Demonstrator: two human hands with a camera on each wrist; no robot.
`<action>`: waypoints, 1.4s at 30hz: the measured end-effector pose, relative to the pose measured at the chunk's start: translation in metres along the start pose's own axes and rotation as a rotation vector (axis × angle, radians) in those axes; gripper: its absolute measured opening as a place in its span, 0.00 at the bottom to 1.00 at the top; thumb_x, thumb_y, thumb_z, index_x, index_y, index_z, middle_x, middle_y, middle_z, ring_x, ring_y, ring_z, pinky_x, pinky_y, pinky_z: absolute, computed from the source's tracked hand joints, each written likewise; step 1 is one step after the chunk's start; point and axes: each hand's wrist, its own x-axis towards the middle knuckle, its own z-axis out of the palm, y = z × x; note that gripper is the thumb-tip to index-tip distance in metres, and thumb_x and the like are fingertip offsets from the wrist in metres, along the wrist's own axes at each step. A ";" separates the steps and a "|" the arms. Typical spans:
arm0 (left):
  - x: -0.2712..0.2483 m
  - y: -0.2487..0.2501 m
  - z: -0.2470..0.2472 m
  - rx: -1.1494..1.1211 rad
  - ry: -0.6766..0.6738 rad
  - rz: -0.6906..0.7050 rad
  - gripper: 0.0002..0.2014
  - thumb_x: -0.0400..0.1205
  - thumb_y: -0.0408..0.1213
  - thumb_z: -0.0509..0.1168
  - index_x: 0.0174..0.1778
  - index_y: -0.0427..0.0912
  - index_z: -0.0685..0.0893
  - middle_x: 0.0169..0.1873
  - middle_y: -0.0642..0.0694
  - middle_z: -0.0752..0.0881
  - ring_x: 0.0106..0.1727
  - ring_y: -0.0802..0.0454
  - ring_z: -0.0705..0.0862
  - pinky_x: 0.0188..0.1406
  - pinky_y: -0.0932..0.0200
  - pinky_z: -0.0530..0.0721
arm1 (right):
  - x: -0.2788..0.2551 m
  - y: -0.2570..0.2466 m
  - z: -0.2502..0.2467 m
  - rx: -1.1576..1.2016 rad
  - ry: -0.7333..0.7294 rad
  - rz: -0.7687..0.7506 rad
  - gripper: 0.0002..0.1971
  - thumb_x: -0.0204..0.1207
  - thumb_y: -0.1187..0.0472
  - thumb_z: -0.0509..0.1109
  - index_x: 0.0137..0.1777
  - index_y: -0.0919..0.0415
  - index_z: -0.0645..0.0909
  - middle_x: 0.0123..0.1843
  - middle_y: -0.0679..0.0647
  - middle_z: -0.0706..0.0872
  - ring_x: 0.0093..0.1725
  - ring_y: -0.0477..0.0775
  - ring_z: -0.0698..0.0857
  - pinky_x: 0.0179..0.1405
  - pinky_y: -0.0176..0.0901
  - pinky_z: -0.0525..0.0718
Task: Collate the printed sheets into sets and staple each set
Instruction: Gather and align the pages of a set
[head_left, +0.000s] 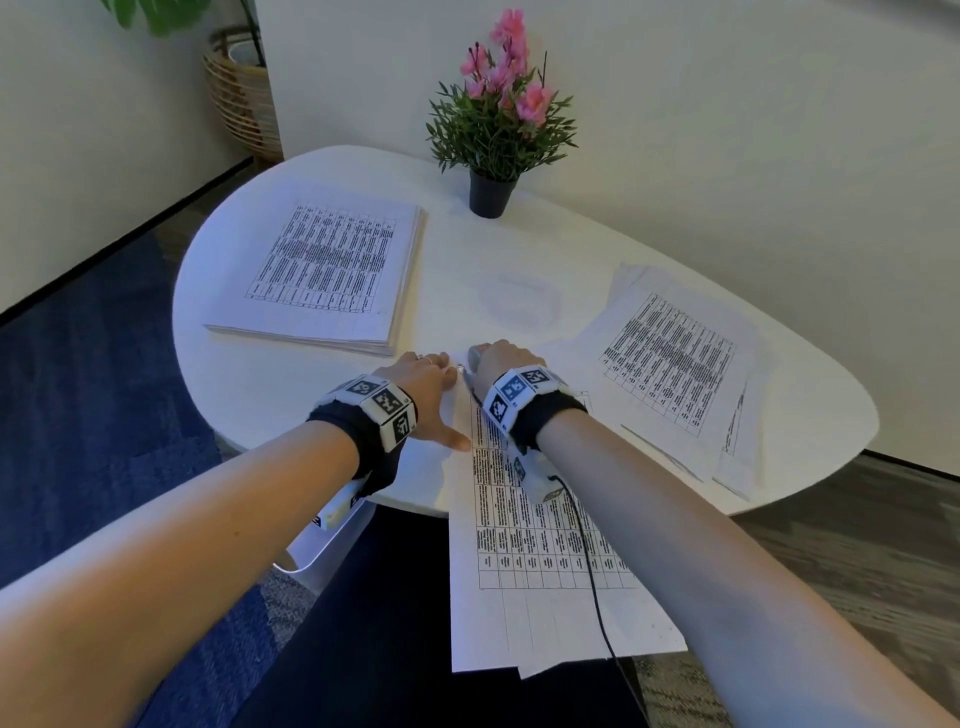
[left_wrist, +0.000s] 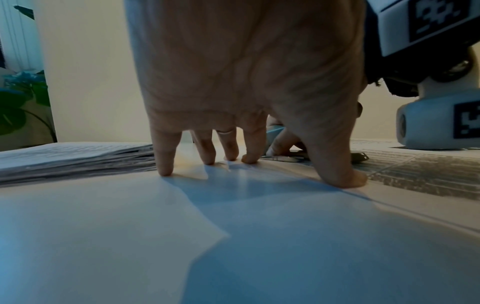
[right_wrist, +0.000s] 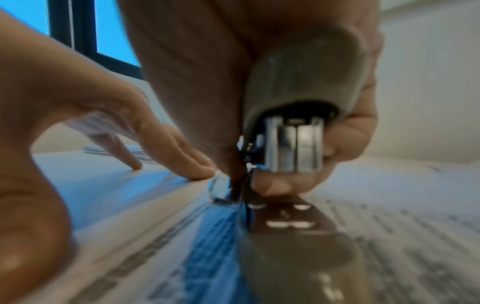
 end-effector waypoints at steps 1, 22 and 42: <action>-0.001 0.000 0.000 0.004 0.001 0.000 0.52 0.69 0.74 0.63 0.83 0.45 0.57 0.84 0.47 0.51 0.80 0.40 0.58 0.73 0.45 0.68 | 0.001 -0.001 0.001 -0.020 -0.008 -0.006 0.11 0.81 0.60 0.61 0.35 0.55 0.71 0.41 0.56 0.81 0.31 0.54 0.77 0.27 0.40 0.74; 0.001 -0.002 0.003 -0.043 0.041 -0.004 0.53 0.65 0.76 0.64 0.82 0.49 0.60 0.84 0.51 0.53 0.79 0.42 0.59 0.70 0.40 0.72 | 0.010 -0.002 -0.003 -0.091 -0.028 -0.029 0.20 0.82 0.55 0.62 0.69 0.65 0.67 0.67 0.63 0.75 0.61 0.65 0.79 0.53 0.55 0.78; -0.003 0.002 -0.003 -0.042 0.019 -0.028 0.52 0.69 0.72 0.65 0.83 0.47 0.57 0.84 0.49 0.51 0.82 0.43 0.55 0.74 0.42 0.67 | 0.010 -0.012 -0.019 0.278 -0.133 0.102 0.16 0.84 0.57 0.62 0.36 0.65 0.70 0.30 0.52 0.72 0.26 0.47 0.71 0.21 0.37 0.67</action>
